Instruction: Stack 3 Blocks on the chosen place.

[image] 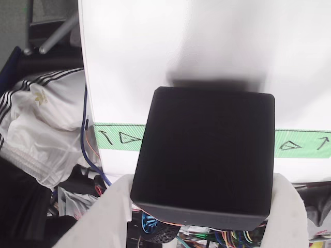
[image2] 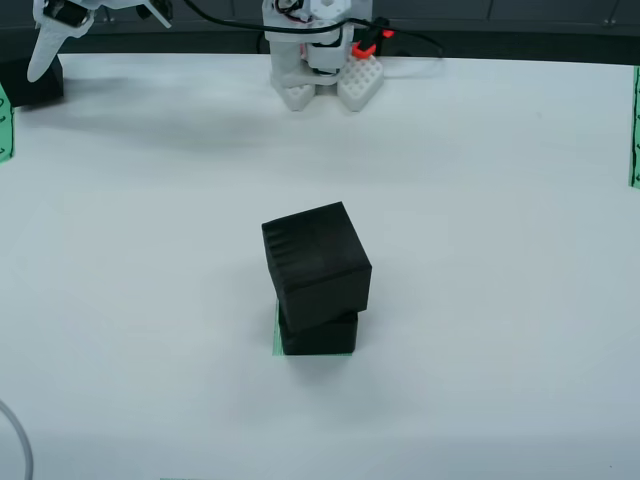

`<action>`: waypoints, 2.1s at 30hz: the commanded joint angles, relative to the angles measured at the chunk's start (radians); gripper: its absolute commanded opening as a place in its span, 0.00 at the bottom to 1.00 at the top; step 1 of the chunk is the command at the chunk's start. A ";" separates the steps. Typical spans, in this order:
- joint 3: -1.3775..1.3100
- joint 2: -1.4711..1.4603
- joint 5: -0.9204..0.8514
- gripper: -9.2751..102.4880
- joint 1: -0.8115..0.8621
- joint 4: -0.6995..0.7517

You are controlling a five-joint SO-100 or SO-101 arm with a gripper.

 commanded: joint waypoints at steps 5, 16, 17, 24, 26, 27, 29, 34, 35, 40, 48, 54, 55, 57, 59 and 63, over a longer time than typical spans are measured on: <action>-0.026 0.278 0.106 0.25 -0.114 0.196; -0.365 0.466 0.321 0.25 -0.388 0.821; -0.413 0.466 0.334 0.25 -0.417 0.884; -0.692 0.411 0.469 0.25 -0.701 1.160; -0.719 0.400 0.485 0.25 -0.799 1.160; -0.727 0.393 0.485 0.25 -0.844 1.160; -0.733 0.385 0.485 0.25 -0.943 1.160; -0.704 0.383 0.472 0.26 -1.155 1.120; -0.695 0.382 0.472 0.26 -1.190 1.109; -0.641 0.377 0.469 0.26 -1.344 1.065; -0.486 0.364 0.407 0.26 -1.420 0.861; -0.430 0.364 0.388 0.26 -1.493 0.824; -0.430 0.362 0.388 0.26 -1.505 0.824; -0.420 0.357 0.387 0.26 -1.525 0.816; -0.411 0.357 0.385 0.26 -1.542 0.815; -0.405 0.357 0.371 0.27 -1.546 0.798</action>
